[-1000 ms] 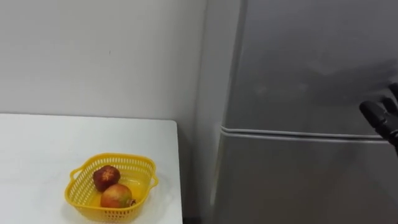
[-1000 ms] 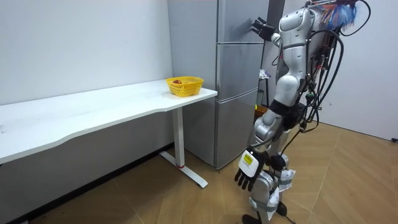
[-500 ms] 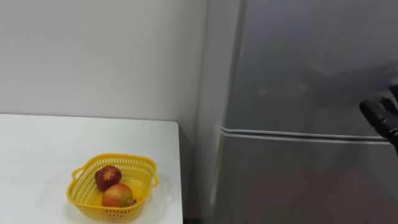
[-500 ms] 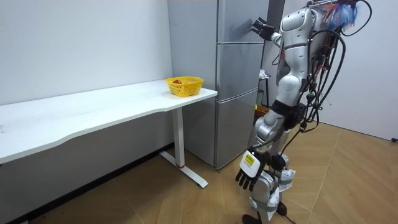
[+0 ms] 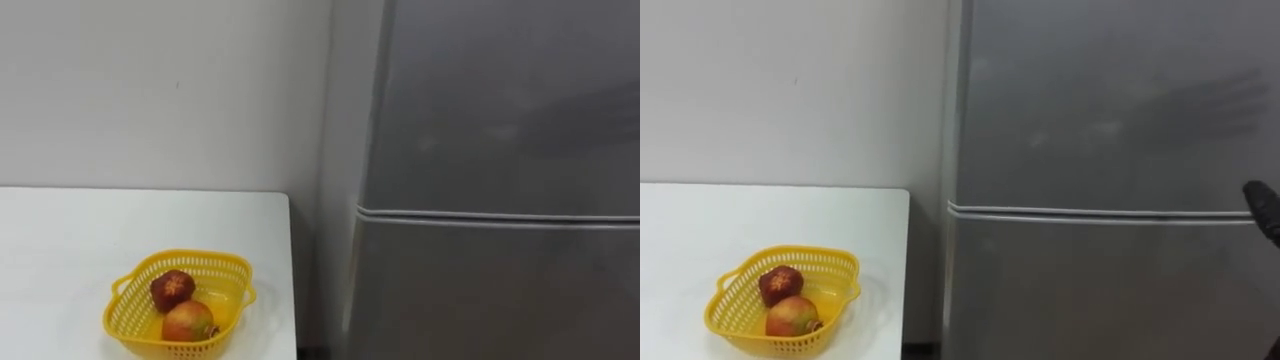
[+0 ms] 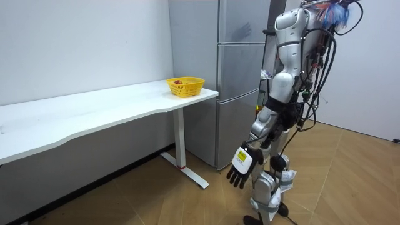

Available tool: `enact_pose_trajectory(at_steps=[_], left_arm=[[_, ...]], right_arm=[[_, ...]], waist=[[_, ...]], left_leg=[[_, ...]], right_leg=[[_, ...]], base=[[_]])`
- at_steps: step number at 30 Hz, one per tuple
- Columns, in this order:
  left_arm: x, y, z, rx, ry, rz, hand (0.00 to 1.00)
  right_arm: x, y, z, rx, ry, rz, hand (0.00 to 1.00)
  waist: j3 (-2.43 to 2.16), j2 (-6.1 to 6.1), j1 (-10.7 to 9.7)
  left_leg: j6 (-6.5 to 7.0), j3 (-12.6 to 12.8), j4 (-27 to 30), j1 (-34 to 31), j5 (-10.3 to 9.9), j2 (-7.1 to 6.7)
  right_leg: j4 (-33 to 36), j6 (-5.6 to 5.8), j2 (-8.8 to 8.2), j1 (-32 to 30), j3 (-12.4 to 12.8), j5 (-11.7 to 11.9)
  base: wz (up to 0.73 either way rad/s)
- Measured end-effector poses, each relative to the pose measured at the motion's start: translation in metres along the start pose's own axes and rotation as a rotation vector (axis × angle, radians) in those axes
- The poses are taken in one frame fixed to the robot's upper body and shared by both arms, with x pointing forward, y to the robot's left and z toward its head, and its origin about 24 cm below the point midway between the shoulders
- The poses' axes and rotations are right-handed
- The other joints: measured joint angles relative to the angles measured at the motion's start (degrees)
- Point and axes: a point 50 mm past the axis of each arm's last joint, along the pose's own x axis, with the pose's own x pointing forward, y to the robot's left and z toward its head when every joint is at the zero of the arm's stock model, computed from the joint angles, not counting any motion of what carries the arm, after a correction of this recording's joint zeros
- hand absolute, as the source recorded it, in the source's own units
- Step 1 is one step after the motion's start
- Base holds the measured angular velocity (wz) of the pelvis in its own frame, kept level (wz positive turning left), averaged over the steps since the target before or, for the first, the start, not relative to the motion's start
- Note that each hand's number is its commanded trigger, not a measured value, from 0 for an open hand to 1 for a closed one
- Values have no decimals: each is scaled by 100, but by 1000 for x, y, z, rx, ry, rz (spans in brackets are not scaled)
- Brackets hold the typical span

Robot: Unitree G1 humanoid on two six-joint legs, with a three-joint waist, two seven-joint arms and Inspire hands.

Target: Retrieve from the upper fridge

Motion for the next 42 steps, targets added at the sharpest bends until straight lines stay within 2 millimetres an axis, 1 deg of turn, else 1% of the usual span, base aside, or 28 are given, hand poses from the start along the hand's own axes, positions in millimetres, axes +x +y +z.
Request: enact_pose_trajectory(at_steps=[2, 3, 4, 6, 8, 9, 11, 12, 13, 14, 15, 16, 17, 18, 19, 20, 21, 22, 23, 24, 25, 26, 27, 29, 33, 36, 39, 42], left_arm=[[1, -1, 4, 2, -10, -2, 0], [1, -1, 4, 2, -10, -3, 0], [1, -1, 6, 2, -15, -2, 0], [1, 0, 9, 3, -21, 10, 0], [1, 0, 11, 30, -21, 12, 0], [1, -1, 12, 36, -23, 10, 0], [2, -2, 19, 52, -41, 6, 0], [2, -2, 20, 53, -43, 5, 0], [2, -2, 20, 53, -42, 5, 0], [2, -2, 21, 54, -40, 7, 0], [2, -2, 20, 54, -38, 8, 0], [2, -2, 19, 59, -30, 7, 0], [2, -4, 19, 70, -25, 6, 0], [2, -5, 19, 72, -24, 5, 0], [2, -8, 19, 70, -22, 1, 0], [2, -11, 17, 68, -13, -9, 0], [2, -13, 16, 69, -9, -13, 0], [2, -16, 15, 73, 1, -22, 0], [1, -17, 15, 71, 5, -27, 0], [1, -18, 15, 70, 5, -28, 0], [1, -20, 16, 66, 3, -33, 0], [1, -21, 15, 60, 4, -37, 0], [1, -22, 15, 58, 5, -38, 0], [1, -22, 13, 57, 8, -38, 0], [1, -24, 13, 55, 9, -44, 0], [1, -25, 12, 55, 17, -46, 0], [0, -26, 10, 56, 26, -57, 0], [0, -27, 8, 55, 41, -74, 0]], right_arm=[[-5, -9, -6, -31, 27, -41, 0], [-6, -11, -7, -37, 32, -48, 0], [-8, -15, -9, -52, 43, -66, 0], [-14, -24, -20, -86, 87, -92, 0], [-25, -30, -44, -129, 184, -124, 0], [-29, -31, -51, -140, 214, -128, 0], [-50, -44, -77, -198, 344, -143, 0], [-56, -47, -83, -206, 378, -148, 0], [-67, -50, -94, -218, 436, -154, 0], [-78, -54, -105, -239, 494, -156, 0], [-82, -57, -111, -251, 522, -158, 0], [-94, -61, -122, -286, 585, -149, 0], [-104, -64, -133, -318, 647, -140, 0], [-110, -66, -139, -336, 679, -135, 0], [-123, -71, -151, -373, 749, -130, 0], [-137, -76, -161, -405, 821, -126, 0], [-145, -78, -166, -421, 858, -125, 0], [-160, -83, -174, -457, 924, -112, 0], [-175, -91, -183, -505, 994, -93, 0], [-182, -96, -185, -520, 1028, -94, 0], [-194, -104, -190, -549, 1090, -99, 0], [-203, -109, -192, -565, 1138, -96, 0], [-208, -111, -194, -571, 1159, -91, 0], [-225, -117, -198, -600, 1241, -52, 0], [-239, -123, -201, -612, 1316, -43, 0], [-250, -130, -202, -674, 1359, -14, 0], [-265, -138, -201, -748, 1422, 62, 0], [-277, -146, -199, -757, 1502, 94, 0]], waist=[[14, 31, 0], [18, 31, 16], [19, 62, -15], [19, 69, -62], [22, 61, -36], [20, 57, -39], [22, 50, -71], [21, 50, -69], [8, 77, -92], [4, 90, -108], [5, 91, -103], [-5, 111, -96], [-3, 122, -91], [0, 164, -83], [-16, 171, -66], [-22, 167, -52], [-19, 173, -48], [-31, 217, -40], [-32, 253, -23], [-17, 229, 21], [-17, 270, 74], [-8, 306, 73], [-7, 323, 82], [-3, 331, 86], [13, 354, 81], [22, 342, 87], [28, 345, 196], [27, 356, 226]], left_leg=[[0, 61, -49, 4, 0, 6], [0, 75, -59, 6, 0, 7], [0, 81, -65, 4, 0, 6], [-1, 113, -77, 32, 0, 9], [-1, 251, -94, 103, 0, 24], [-2, 267, -94, 105, 0, 25], [-2, 315, -115, 107, -4, 24], [-2, 321, -120, 106, -5, 24], [-2, 330, -150, 100, -9, 26], [-2, 337, -169, 96, -9, 26], [-2, 342, -175, 97, -9, 28], [-2, 354, -182, 112, -9, 29], [-2, 366, -181, 115, -9, 30], [-2, 393, -181, 114, -9, 33], [-2, 405, -181, 111, -9, 33], [-2, 403, -184, 110, -10, 32], [-2, 402, -182, 111, -10, 32], [-2, 401, -177, 109, -10, 32], [-2, 399, -171, 112, -10, 32], [-2, 400, -169, 113, -10, 31], [-2, 404, -168, 110, -10, 31], [-2, 406, -168, 110, -10, 31], [-2, 406, -167, 110, -10, 31], [-3, 405, -157, 117, -10, 40], [-3, 392, -155, 129, -10, 44], [-3, 311, -148, 131, -10, 33], [-5, 306, -152, 172, -21, 35], [-6, 278, -156, 180, -28, 26]], right_leg=[[10, 2, 19, -82, 108, -9], [11, 2, 22, -81, 112, -9], [5, 3, 21, -80, 108, -10], [4, 6, 19, -82, 144, -21], [10, 4, 26, -75, 276, -25], [8, 4, 32, -76, 286, -25], [2, 7, 50, -88, 318, -27], [3, 8, 51, -95, 324, -27], [3, 9, 58, -128, 340, -27], [6, 10, 64, -146, 359, -25], [5, 12, 70, -147, 373, -23], [5, 11, 79, -146, 413, -23], [5, 11, 84, -147, 437, -22], [6, 11, 85, -150, 451, -22], [6, 10, 85, -146, 465, -22], [6, 12, 83, -142, 462, -23], [2, 12, 82, -141, 461, -23], [-7, 12, 81, -146, 459, -23], [-11, 11, 81, -138, 462, -23], [-11, 12, 77, -150, 467, -23], [-7, 12, 77, -162, 483, -23], [-9, 14, 75, -161, 483, -27], [-12, 14, 72, -163, 483, -29], [-10, 7, 54, -164, 482, -41], [-6, 5, 54, -138, 466, -41], [-9, 6, 40, -111, 411, -42], [-21, 8, 40, -69, 402, -43], [1, 7, 10, -46, 289, -52]], base=[[-13], [-11], [-4], [-4], [-26], [-19], [-5], [-7], [-6], [-7], [-9], [-10], [-10], [-8], [-4], [0], [0], [0], [0], [-3], [0], [0], [0], [0], [2], [9], [0], [9]])
